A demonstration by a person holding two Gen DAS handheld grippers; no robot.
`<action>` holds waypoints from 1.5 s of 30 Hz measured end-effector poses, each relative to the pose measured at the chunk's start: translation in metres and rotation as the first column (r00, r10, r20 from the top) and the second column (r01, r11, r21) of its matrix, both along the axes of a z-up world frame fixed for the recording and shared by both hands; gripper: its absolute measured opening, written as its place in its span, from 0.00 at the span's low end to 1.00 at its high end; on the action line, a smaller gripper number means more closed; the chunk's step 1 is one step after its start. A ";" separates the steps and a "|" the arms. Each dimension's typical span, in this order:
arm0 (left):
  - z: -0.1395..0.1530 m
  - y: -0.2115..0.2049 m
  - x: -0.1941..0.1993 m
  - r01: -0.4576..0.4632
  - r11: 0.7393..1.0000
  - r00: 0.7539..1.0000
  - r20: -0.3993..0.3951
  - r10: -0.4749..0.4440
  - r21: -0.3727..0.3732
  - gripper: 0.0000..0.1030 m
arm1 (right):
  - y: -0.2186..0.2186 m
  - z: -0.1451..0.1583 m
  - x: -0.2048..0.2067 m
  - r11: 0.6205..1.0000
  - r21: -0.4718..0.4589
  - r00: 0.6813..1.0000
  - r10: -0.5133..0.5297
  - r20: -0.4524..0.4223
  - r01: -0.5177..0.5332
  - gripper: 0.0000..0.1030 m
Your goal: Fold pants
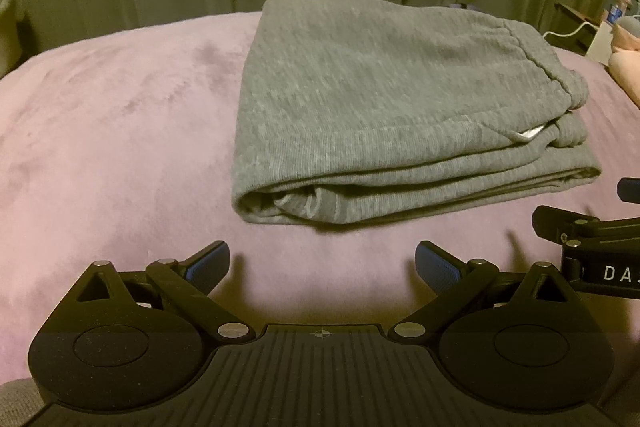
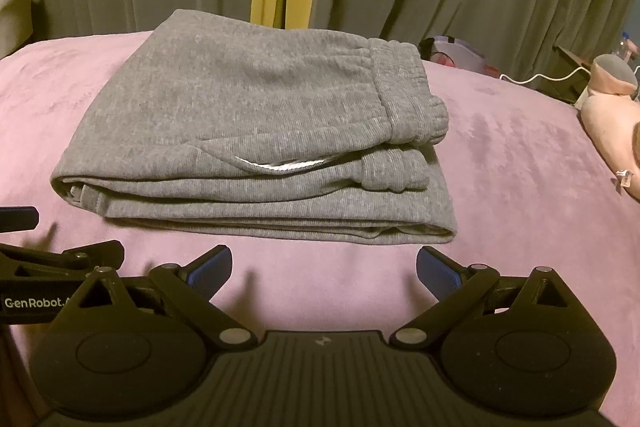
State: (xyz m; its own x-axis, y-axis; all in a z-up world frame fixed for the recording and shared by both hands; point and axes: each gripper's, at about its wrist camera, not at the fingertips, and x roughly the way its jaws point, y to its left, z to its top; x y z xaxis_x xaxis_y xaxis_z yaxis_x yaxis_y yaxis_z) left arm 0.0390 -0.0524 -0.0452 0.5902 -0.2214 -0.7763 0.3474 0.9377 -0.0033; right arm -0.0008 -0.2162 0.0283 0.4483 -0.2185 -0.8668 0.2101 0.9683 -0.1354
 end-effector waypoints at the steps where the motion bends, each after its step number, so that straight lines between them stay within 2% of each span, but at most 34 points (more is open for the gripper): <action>1: 0.000 0.000 0.000 0.000 1.000 1.000 0.000 0.000 0.000 0.99 | 0.000 0.000 0.000 1.000 -0.001 1.000 -0.001 -0.001 0.001 0.96; 45: -0.006 0.002 0.000 -0.006 1.000 1.000 -0.018 0.006 0.005 0.99 | 0.002 -0.003 -0.002 1.000 -0.011 1.000 -0.004 -0.017 0.004 0.96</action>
State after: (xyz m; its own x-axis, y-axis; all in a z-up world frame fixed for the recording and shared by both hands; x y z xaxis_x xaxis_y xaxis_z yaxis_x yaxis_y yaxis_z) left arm 0.0394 -0.0506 -0.0511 0.5774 -0.2142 -0.7879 0.3421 0.9396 -0.0048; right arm -0.0025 -0.2142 0.0251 0.4325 -0.2299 -0.8718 0.2111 0.9659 -0.1500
